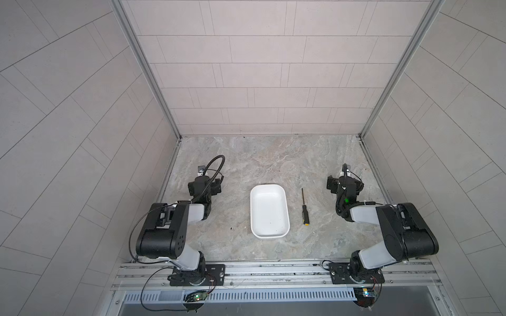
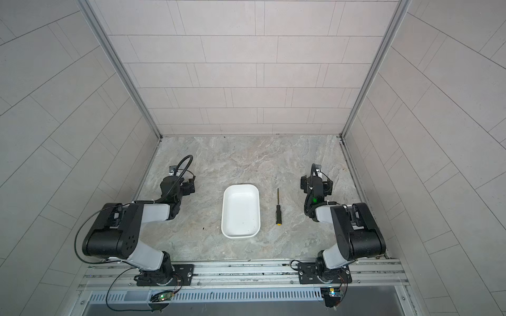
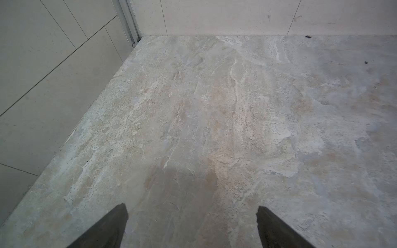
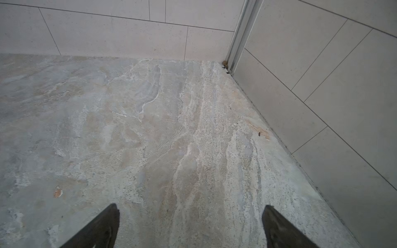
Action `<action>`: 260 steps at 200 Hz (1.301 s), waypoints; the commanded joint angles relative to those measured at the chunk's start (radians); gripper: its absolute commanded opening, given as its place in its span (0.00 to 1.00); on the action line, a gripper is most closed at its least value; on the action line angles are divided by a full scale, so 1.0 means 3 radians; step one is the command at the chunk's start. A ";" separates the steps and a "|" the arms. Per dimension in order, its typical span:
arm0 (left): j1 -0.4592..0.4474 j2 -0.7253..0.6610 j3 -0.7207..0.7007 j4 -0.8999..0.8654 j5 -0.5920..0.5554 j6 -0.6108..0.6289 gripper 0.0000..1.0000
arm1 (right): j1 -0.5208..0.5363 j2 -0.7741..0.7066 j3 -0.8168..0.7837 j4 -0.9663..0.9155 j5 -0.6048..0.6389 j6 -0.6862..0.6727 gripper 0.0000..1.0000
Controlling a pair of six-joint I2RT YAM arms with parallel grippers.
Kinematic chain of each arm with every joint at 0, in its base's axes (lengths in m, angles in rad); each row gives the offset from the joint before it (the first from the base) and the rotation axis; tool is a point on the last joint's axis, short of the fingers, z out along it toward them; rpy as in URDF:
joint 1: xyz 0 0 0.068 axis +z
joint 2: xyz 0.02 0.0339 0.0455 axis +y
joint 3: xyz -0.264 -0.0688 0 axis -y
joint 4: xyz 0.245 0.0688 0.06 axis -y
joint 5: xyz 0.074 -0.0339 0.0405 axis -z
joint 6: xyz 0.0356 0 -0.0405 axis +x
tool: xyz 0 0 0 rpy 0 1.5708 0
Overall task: Put the screwdriver in the bin
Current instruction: Pick up the screwdriver from the center of the table.
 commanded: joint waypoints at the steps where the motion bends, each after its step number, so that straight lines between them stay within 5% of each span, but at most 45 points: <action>1: -0.0012 -0.0026 0.0037 0.0088 -0.0019 0.0039 1.00 | 0.0016 0.0026 -0.0018 0.0020 0.0025 -0.0024 0.99; 161: -0.0014 -0.0061 0.0019 0.0107 0.0000 0.0042 1.00 | 0.0014 0.0021 -0.0025 0.0031 0.0028 -0.0027 0.95; 187: -0.0038 -0.0287 0.0246 -0.0503 0.0084 0.0091 1.00 | 0.0020 0.0005 -0.0024 0.0040 0.0050 -0.0039 0.94; 225: -0.0051 -0.0746 0.0481 -0.1418 0.0355 -0.0243 1.00 | 0.0026 -0.0396 0.0806 -0.1609 0.0149 0.0084 0.94; 260: -0.0137 -0.1150 0.0644 -0.2165 0.0636 -0.0393 1.00 | 0.0029 -0.0560 0.1332 -0.2812 -0.0731 0.0273 0.92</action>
